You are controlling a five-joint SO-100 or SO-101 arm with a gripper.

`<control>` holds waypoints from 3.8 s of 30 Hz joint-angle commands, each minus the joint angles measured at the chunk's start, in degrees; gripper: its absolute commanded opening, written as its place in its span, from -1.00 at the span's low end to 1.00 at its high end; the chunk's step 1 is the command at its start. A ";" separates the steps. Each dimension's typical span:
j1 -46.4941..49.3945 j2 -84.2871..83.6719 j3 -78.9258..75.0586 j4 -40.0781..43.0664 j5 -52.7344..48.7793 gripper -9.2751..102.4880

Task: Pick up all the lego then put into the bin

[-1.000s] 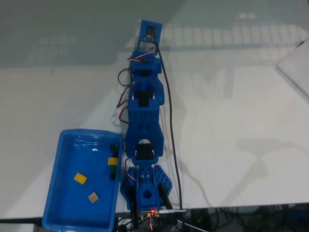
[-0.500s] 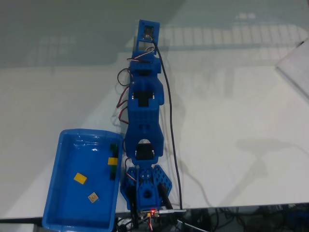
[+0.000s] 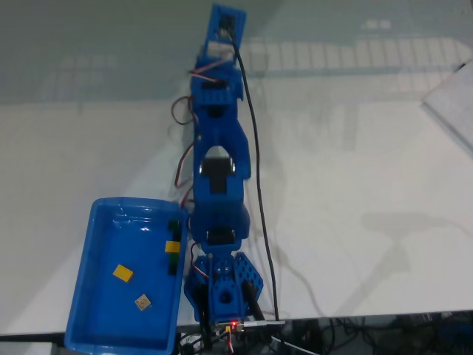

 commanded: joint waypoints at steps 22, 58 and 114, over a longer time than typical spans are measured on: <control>-57.74 67.50 10.37 58.36 4.13 -0.82; -69.08 66.45 20.13 68.64 2.55 -0.39; 3.78 98.61 75.15 43.86 -23.29 -0.83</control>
